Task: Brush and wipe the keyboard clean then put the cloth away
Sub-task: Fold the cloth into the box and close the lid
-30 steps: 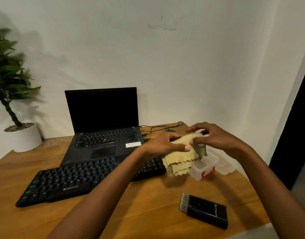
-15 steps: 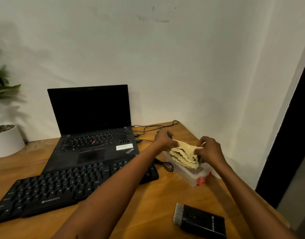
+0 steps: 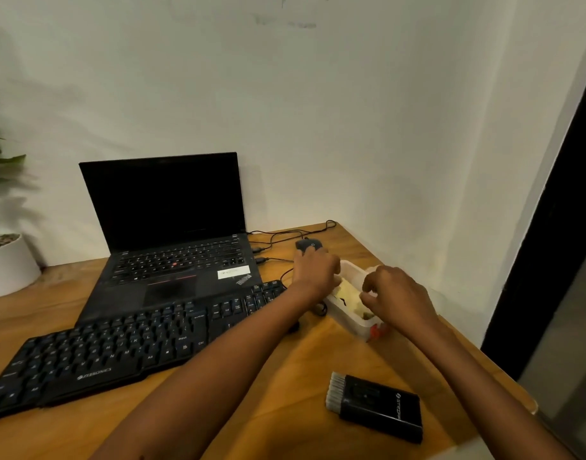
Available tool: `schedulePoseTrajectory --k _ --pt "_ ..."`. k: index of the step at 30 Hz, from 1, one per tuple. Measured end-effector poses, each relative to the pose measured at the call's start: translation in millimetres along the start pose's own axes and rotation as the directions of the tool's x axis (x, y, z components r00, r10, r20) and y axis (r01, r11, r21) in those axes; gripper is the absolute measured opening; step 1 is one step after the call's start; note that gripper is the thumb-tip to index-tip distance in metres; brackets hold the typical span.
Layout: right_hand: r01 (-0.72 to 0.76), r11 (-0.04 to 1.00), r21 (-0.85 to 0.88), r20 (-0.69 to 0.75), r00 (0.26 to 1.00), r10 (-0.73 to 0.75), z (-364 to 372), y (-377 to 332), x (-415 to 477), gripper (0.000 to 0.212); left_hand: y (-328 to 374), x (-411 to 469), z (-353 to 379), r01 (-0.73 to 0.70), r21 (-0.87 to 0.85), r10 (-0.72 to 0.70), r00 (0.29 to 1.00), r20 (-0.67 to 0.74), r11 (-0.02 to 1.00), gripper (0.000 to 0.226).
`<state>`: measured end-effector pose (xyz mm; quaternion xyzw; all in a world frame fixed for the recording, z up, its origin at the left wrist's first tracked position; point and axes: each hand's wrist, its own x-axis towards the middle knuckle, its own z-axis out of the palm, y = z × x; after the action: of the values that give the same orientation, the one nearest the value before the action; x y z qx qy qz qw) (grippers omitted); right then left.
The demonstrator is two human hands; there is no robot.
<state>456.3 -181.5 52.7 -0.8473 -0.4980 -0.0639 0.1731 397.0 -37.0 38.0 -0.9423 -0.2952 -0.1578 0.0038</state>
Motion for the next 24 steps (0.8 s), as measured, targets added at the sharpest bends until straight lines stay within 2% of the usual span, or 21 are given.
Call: schedulePoseTrajectory --k 2,4,9,12,15,17,20,22,24 --pt "0.052 0.984 0.17 0.154 0.985 -0.079 -9 1 -24 0.018 -8 -14 -6 0.011 -0.134 -0.017 0.999 -0.043 0.991 0.02" --pt "0.083 0.971 0.226 0.315 0.937 -0.153 -14 2 -49 0.02 -15 -32 -10 0.023 -0.258 -0.038 0.998 -0.055 0.966 0.016" --pt "0.069 0.993 0.093 0.477 0.872 -0.105 -3 6 -87 0.067 -24 -81 -17 0.085 -0.519 -0.129 0.99 -0.05 0.851 0.011" --pt "0.094 0.995 0.016 0.503 0.86 -0.09 6 2 -94 0.075 -23 -103 -20 0.14 -0.627 -0.135 0.989 0.057 0.766 0.01" --pt "-0.044 0.989 0.143 0.409 0.913 -0.018 9 -1 -96 0.067 -19 -121 -24 0.187 -0.697 -0.175 0.98 0.089 0.692 0.011" --pt "-0.127 0.941 0.314 0.322 0.947 0.02 13 -7 -98 0.063 -13 -135 -31 0.209 -0.803 -0.22 0.97 0.099 0.559 0.018" --pt "-0.102 0.893 0.438 0.044 0.995 0.092 22 -19 -95 0.063 2 -152 -39 0.328 -0.91 -0.227 0.935 0.273 0.255 0.027" --pt "-0.06 0.876 0.479 -0.133 0.981 0.14 26 -31 -93 0.06 13 -156 -39 0.39 -0.921 -0.183 0.907 0.38 0.019 0.038" --pt "-0.015 0.855 0.519 -0.258 0.951 0.173 29 -43 -92 0.057 23 -156 -38 0.373 -0.911 -0.171 0.9 0.402 -0.179 0.038"
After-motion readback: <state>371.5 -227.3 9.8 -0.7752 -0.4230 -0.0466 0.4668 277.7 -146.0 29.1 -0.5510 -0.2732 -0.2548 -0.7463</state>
